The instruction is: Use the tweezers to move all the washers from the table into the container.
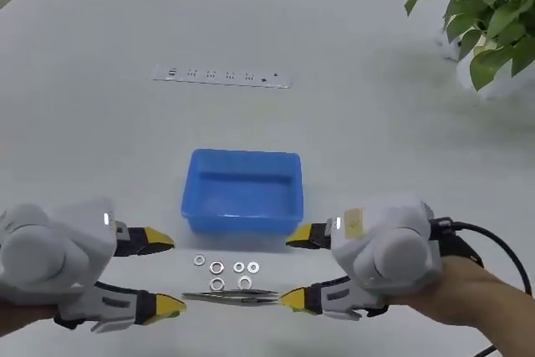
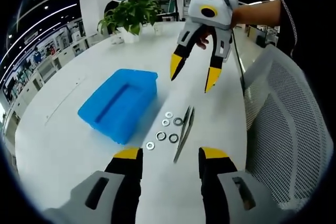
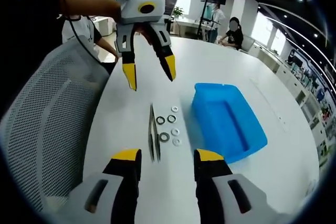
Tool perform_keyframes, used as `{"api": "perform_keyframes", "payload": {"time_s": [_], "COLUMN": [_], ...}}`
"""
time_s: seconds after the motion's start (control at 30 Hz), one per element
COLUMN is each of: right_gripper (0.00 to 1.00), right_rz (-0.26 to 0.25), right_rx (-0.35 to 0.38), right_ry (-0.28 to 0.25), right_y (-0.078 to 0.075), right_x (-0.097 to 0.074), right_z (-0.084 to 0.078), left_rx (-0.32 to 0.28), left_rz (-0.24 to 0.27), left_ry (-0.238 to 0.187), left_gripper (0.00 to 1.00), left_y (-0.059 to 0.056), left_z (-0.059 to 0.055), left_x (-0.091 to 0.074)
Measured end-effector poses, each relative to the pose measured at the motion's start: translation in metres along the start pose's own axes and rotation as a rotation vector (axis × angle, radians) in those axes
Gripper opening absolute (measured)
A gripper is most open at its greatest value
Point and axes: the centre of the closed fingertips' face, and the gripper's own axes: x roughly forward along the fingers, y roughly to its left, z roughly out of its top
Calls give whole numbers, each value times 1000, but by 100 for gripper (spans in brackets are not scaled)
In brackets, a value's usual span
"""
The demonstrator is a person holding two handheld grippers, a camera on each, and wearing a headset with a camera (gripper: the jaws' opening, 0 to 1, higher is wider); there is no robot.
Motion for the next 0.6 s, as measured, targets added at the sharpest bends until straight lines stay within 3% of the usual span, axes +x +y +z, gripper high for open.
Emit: {"api": "perform_keyframes", "payload": {"time_s": [0.3, 0.6], "right_gripper": [31, 23], "right_rz": [58, 95], "right_rx": [-49, -76], "right_ry": [35, 72], "right_y": [10, 16], "right_x": [21, 38], "right_z": [-4, -8], "left_rx": [39, 84], "left_rz": [-35, -53], "left_ry": [42, 80], "left_gripper": [32, 25], "left_y": [-4, -3], "left_z": [-13, -19], "left_x": [10, 21]}}
